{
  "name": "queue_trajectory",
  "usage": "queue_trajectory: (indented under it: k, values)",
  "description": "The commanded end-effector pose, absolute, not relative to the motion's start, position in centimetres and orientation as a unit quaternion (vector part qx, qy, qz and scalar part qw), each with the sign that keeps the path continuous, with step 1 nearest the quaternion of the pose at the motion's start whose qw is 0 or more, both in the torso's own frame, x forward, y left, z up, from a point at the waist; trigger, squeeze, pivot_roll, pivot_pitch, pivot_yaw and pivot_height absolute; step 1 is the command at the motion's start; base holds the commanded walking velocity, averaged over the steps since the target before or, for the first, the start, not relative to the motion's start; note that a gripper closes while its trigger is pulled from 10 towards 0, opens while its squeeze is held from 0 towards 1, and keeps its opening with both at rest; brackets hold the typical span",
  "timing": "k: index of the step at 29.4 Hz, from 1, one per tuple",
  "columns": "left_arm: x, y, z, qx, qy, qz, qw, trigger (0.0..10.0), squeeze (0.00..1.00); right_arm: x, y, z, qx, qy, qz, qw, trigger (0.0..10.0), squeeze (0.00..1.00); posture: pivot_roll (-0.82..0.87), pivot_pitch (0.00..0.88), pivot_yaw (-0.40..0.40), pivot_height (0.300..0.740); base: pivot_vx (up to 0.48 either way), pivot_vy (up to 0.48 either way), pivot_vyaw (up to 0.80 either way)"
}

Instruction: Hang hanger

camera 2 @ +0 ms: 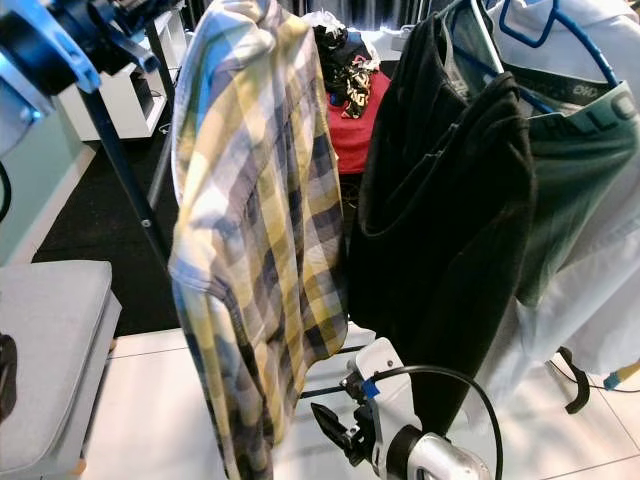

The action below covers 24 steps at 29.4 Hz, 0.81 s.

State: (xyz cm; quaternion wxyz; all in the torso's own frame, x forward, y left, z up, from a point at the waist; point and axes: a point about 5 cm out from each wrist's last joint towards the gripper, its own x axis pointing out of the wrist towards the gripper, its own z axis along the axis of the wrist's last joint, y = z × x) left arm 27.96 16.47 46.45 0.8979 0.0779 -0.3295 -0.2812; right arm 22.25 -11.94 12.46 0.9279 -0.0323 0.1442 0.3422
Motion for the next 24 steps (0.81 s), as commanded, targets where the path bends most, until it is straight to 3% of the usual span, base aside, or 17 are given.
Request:
queue_trajectory:
  k: [1, 3, 4, 5, 6, 7, 8, 13, 16, 24]
  values:
    - [27.6, 16.0, 46.5, 0.047, -0.324, -0.305, 0.894, 10.0, 1.00, 21.8, -11.8, 12.3, -0.037, 0.147, 0.349, 0.925, 10.0, 0.00, 0.02, 0.201, -0.006, 0.740, 0.000, 0.000, 0.00]
    - [27.6, 16.0, 46.5, 0.047, -0.324, -0.305, 0.894, 10.0, 1.00, 21.8, -11.8, 12.3, -0.037, 0.147, 0.349, 0.925, 10.0, 0.00, 0.02, 0.201, -0.006, 0.740, 0.000, 0.000, 0.00]
    - [27.5, 15.8, 46.8, -0.016, -0.311, -0.322, 0.894, 10.0, 1.00, 21.8, -11.8, 12.3, -0.038, 0.148, 0.349, 0.925, 10.0, 0.00, 0.02, 0.203, -0.009, 0.740, 0.000, 0.000, 0.00]
    - [27.5, 15.8, 46.8, -0.016, -0.311, -0.322, 0.894, 10.0, 1.00, 21.8, -11.8, 12.3, -0.038, 0.148, 0.349, 0.925, 10.0, 0.00, 0.02, 0.203, -0.009, 0.740, 0.000, 0.000, 0.00]
    - [27.6, 16.0, 47.2, -0.071, -0.298, -0.324, 0.895, 10.0, 0.40, 21.9, -11.8, 12.3, -0.039, 0.148, 0.350, 0.924, 10.0, 0.00, 0.03, 0.204, -0.012, 0.740, 0.000, 0.000, 0.00]
    - [27.6, 16.0, 47.2, -0.071, -0.298, -0.324, 0.895, 10.0, 0.40, 21.9, -11.8, 12.3, -0.039, 0.148, 0.350, 0.924, 10.0, 0.00, 0.03, 0.204, -0.012, 0.740, 0.000, 0.000, 0.00]
    - [28.0, 16.5, 47.5, -0.130, -0.282, -0.319, 0.895, 10.0, 0.00, 21.9, -11.7, 12.3, -0.040, 0.148, 0.351, 0.924, 10.0, 0.00, 0.03, 0.207, -0.014, 0.740, 0.000, 0.000, 0.00]
    - [28.6, 17.1, 47.2, -0.201, -0.247, -0.329, 0.889, 10.0, 0.00, 22.2, -11.6, 12.3, -0.042, 0.148, 0.354, 0.923, 10.0, 0.00, 0.03, 0.209, -0.013, 0.740, 0.000, 0.000, 0.00]
    - [28.7, 17.1, 47.0, -0.201, -0.241, -0.336, 0.888, 10.0, 0.00, 22.2, -11.5, 12.3, -0.042, 0.148, 0.354, 0.923, 10.0, 0.00, 0.03, 0.209, -0.013, 0.740, 0.000, 0.000, 0.00]
    - [27.7, 15.1, 45.2, -0.082, -0.199, -0.391, 0.895, 10.0, 0.00, 22.2, -11.7, 12.3, -0.048, 0.149, 0.353, 0.923, 10.0, 0.00, 0.02, 0.212, -0.012, 0.740, 0.000, 0.000, 0.00]
